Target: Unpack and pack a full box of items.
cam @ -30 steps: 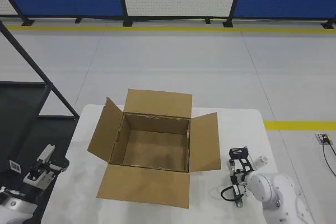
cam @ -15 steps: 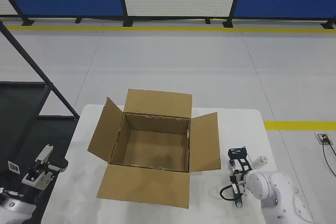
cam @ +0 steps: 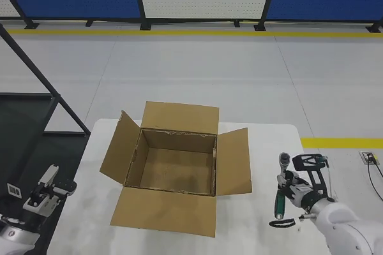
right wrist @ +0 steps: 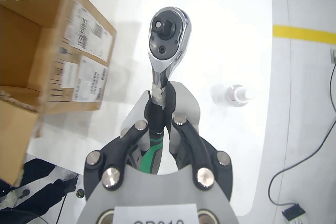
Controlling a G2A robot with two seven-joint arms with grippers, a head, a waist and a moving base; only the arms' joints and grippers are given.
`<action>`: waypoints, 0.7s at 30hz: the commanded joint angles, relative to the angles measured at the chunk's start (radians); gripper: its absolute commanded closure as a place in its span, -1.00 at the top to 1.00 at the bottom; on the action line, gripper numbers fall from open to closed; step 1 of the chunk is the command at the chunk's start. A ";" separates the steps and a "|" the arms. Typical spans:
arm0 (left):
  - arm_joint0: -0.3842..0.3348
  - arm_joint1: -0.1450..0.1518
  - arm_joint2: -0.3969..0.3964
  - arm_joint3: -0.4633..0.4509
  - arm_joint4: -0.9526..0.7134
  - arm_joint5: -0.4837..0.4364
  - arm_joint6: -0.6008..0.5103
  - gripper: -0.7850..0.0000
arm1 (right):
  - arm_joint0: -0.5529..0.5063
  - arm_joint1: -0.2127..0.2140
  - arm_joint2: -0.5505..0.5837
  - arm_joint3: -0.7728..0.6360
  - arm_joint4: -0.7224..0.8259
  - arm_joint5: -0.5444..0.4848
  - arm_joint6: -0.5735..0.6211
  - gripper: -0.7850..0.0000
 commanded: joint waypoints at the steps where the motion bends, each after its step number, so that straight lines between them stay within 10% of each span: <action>1: 0.003 -0.001 -0.002 0.003 -0.008 -0.006 0.001 1.00 | -0.008 0.001 -0.001 -0.079 0.013 -0.008 -0.011 -1.00; 11: 0.038 -0.007 -0.030 0.015 -0.057 -0.045 0.010 1.00 | 0.243 -0.003 -0.336 -0.079 -0.120 -0.141 -0.046 -1.00; 21: 0.102 -0.015 -0.087 0.035 -0.108 -0.082 0.022 1.00 | 0.542 -0.077 -0.811 0.113 -0.358 -0.030 -0.036 -1.00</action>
